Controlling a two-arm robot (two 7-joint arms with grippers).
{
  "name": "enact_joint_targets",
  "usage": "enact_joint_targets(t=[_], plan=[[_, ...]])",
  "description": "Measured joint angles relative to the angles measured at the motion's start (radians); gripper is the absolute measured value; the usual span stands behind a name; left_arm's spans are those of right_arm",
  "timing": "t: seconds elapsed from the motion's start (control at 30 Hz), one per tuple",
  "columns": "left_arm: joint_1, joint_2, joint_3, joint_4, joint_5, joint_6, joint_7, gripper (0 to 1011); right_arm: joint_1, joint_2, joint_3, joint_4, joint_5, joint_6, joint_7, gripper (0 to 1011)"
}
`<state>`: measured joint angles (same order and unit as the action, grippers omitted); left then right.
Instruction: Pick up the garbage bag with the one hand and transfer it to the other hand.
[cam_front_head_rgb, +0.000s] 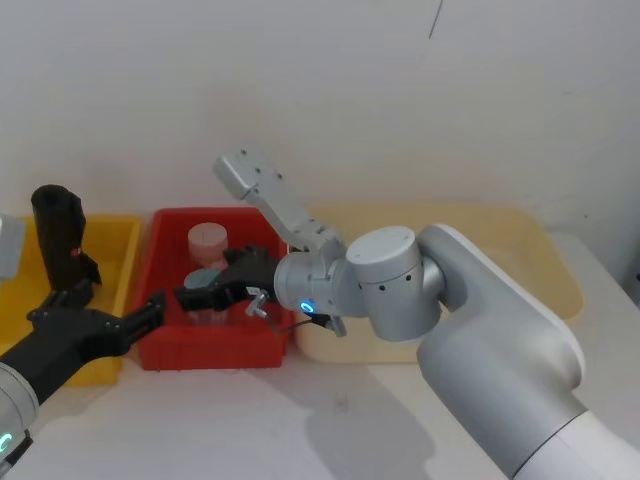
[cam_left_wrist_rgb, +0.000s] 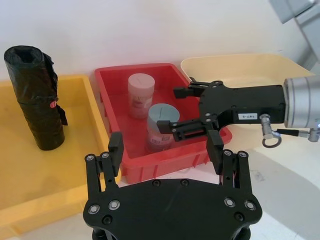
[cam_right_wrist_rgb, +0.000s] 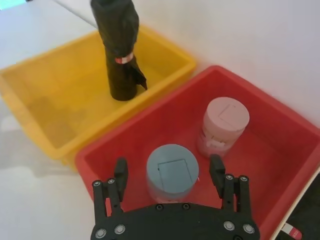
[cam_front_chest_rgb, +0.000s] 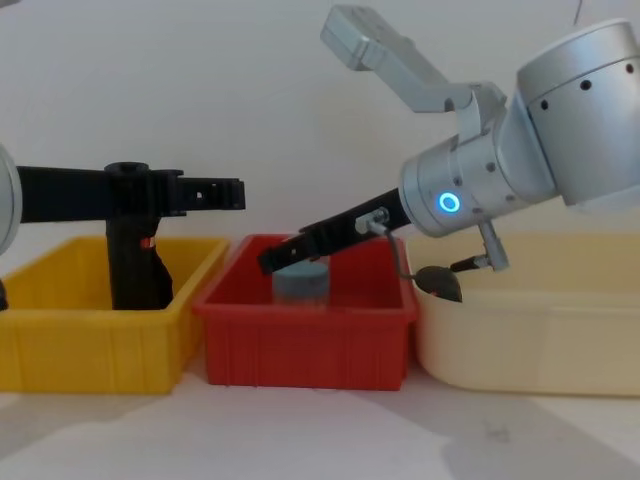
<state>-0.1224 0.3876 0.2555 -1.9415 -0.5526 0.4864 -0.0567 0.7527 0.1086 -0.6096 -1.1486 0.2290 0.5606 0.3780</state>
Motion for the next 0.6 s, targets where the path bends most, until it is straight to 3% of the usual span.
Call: enact_joint_targets(t=[0.6], plan=[[0.000,0.000,0.000,0.000,0.000,0.000,0.000,1001,0.017,-0.022,0.015,0.081,-0.010,-0.010,0.004,1000]])
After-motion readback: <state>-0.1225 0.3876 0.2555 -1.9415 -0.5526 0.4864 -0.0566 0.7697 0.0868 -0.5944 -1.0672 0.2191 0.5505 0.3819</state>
